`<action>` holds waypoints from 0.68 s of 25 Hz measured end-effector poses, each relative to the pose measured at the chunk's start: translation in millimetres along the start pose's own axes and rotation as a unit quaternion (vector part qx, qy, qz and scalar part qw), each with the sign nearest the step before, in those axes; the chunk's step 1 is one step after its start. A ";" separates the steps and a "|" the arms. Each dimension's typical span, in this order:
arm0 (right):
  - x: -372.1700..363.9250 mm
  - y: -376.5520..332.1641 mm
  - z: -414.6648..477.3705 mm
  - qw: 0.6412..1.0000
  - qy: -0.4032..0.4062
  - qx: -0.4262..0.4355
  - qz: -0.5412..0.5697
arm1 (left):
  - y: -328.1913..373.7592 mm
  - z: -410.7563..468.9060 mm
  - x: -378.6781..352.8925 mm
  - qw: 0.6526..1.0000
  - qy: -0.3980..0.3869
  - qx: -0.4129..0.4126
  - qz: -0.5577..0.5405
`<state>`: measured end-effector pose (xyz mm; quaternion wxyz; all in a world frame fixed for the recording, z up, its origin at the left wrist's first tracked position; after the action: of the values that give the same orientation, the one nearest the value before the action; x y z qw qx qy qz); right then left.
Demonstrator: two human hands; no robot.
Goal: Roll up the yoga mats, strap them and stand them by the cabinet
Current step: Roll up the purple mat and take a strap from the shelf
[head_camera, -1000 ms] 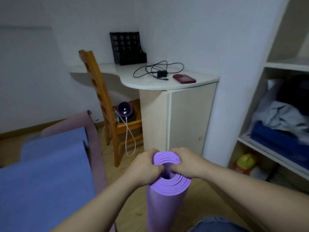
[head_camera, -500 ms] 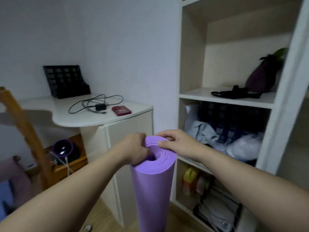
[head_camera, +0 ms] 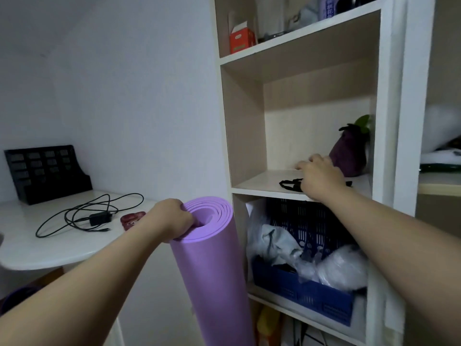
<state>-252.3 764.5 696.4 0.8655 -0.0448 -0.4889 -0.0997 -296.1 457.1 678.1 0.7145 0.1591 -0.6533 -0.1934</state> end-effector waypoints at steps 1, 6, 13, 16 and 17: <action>-5.5 8.7 6.7 1.000 -0.022 -0.019 -0.005 | 0.8 6.6 -1.1 1.000 -0.008 0.006 -0.012; -32.3 33.5 21.8 0.996 -0.073 -0.045 -0.005 | 7.1 20.0 -12.0 1.000 -0.018 0.015 0.005; -32.1 41.5 24.5 0.993 0.079 -0.077 0.028 | 22.2 24.6 -28.4 0.999 -0.032 0.004 0.016; -25.3 46.1 28.4 0.970 0.193 -0.081 0.123 | 18.4 27.4 -30.0 1.000 -0.027 -0.001 0.017; -22.3 46.7 29.9 0.958 0.228 -0.079 0.157 | 15.4 27.9 -30.3 1.000 -0.023 -0.002 0.016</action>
<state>-278.5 818.2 693.6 0.9522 -0.1657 -0.2563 -0.0087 -325.1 486.0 661.8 0.7024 0.1429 -0.6719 -0.1865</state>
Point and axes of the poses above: each hand's wrist, its own z-axis towards the middle knuckle, its own x-axis out of the back of the hand, y = z × x, the point moved 3 cm from there along z, towards the middle knuckle, and after that the axes turned 12 degrees about x, right-handed, at the moved point
